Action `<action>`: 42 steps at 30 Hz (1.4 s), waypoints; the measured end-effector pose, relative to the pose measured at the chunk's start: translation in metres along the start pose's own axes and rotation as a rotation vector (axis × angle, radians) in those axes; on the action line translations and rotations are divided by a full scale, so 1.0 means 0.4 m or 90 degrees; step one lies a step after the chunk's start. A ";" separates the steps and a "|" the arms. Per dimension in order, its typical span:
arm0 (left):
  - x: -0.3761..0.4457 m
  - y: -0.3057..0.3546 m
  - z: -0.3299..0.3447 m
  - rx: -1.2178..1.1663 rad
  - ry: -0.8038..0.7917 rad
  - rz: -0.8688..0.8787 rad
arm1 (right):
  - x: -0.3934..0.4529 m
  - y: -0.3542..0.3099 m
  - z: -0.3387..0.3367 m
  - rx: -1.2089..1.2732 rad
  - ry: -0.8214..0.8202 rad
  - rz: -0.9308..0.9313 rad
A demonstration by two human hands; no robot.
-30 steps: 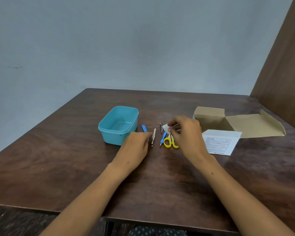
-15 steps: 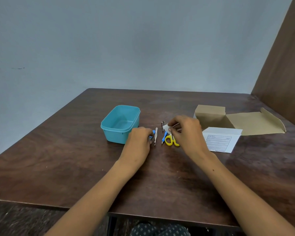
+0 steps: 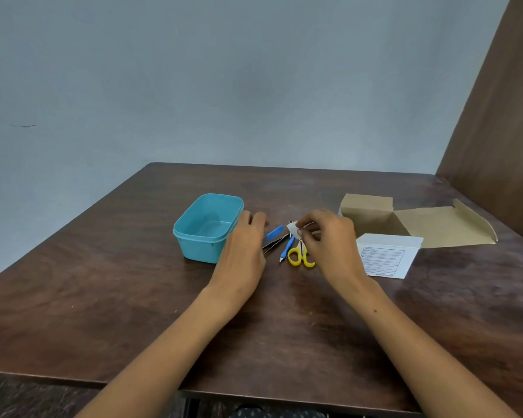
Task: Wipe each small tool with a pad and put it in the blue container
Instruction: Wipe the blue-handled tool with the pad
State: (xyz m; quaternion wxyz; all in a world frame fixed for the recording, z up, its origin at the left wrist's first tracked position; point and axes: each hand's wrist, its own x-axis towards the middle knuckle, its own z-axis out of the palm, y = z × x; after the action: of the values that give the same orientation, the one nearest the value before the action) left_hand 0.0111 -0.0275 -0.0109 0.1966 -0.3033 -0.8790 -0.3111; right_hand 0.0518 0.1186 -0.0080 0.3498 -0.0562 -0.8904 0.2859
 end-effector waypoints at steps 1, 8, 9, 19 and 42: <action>0.006 0.005 -0.002 -0.033 0.019 0.002 | 0.001 -0.001 -0.002 0.003 0.014 -0.002; 0.061 0.024 -0.003 -0.350 0.031 -0.129 | 0.005 -0.005 -0.021 -0.008 0.138 -0.047; 0.059 0.024 0.003 -0.370 0.032 -0.130 | 0.005 -0.006 -0.022 -0.010 0.142 -0.052; 0.042 0.020 0.006 -0.439 0.059 -0.117 | -0.005 -0.043 -0.030 0.137 0.144 0.005; 0.030 0.014 -0.005 -0.422 -0.001 -0.140 | 0.013 -0.033 -0.059 0.385 0.154 0.158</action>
State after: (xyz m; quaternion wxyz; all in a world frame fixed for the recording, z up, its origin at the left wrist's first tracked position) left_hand 0.0062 -0.0202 -0.0007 0.0522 -0.2544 -0.7576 -0.5989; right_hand 0.0647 0.1201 0.0163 0.4164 -0.0911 -0.7038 0.5683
